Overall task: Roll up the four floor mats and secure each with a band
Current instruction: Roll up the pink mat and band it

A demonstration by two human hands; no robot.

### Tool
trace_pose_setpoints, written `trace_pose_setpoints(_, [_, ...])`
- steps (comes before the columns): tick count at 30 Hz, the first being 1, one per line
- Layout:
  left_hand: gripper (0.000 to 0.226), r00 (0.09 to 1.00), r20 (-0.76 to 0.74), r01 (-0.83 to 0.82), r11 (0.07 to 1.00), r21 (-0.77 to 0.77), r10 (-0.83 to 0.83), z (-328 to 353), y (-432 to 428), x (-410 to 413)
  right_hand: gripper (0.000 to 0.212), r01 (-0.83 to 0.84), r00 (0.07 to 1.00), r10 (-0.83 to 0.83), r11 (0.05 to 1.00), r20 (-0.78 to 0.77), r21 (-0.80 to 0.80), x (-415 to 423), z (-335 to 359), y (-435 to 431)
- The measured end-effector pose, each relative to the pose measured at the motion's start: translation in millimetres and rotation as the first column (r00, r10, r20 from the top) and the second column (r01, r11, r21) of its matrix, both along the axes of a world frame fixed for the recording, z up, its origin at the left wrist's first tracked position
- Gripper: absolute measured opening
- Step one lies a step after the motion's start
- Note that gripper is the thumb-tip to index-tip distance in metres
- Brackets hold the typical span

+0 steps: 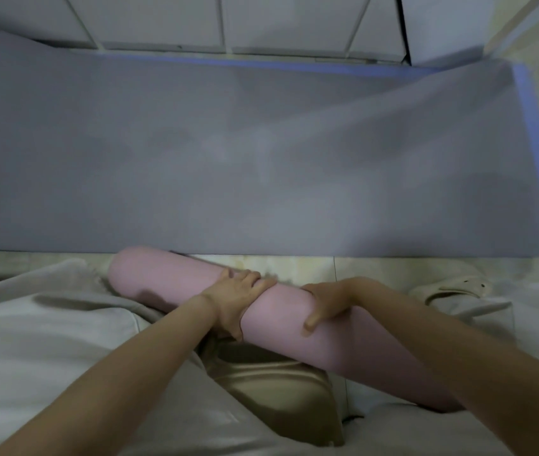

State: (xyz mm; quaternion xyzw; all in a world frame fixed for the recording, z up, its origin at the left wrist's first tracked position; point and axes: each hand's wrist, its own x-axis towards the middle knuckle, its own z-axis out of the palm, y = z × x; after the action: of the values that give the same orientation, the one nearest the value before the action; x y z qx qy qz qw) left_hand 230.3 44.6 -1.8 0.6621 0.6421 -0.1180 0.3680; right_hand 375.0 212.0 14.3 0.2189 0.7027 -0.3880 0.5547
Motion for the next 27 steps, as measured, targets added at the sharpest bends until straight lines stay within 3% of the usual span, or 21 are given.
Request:
trace_pose_setpoints(4, [0.109, 0.999, 0.031, 0.009, 0.999, -0.044, -0.007, -4, 13, -3, 0.118, -0.040, 0.991, 0.062, 0.983, -0.120, 0.181, 19, 3, -17])
trace_pose_setpoints(7, [0.114, 0.998, 0.058, 0.018, 0.992, -0.125, -0.011, -11, 24, -3, 0.124, -0.153, 0.921, 0.292, 0.879, -0.256, 0.451, 45, 9, -40])
trace_pose_setpoints(9, [0.116, 0.998, 0.056, 0.007, 0.987, -0.162, 0.002, -12, 31, -1, 0.124, -0.150, 0.875, 0.366, 0.828, -0.317, 0.540, 54, 6, -48])
trace_pose_setpoints(13, [0.117, 0.999, 0.024, -0.018, 0.984, -0.179, 0.022, -18, 30, 5, 0.115, -0.092, 0.882, 0.302, 0.863, -0.361, 0.497, 53, -4, -38])
trace_pose_setpoints(21, [0.125, 0.999, 0.009, -0.053, 0.998, -0.015, 0.053, -13, 16, 62, 0.113, -0.095, 0.960, 0.173, 0.939, -0.219, 0.329, 36, -12, -10])
trace_pose_setpoints(27, [0.107, 0.998, -0.067, -0.006, 0.996, 0.088, 0.012, -23, 20, 61, 0.115, -0.024, 0.972, 0.086, 0.961, -0.217, 0.274, 42, -20, -13])
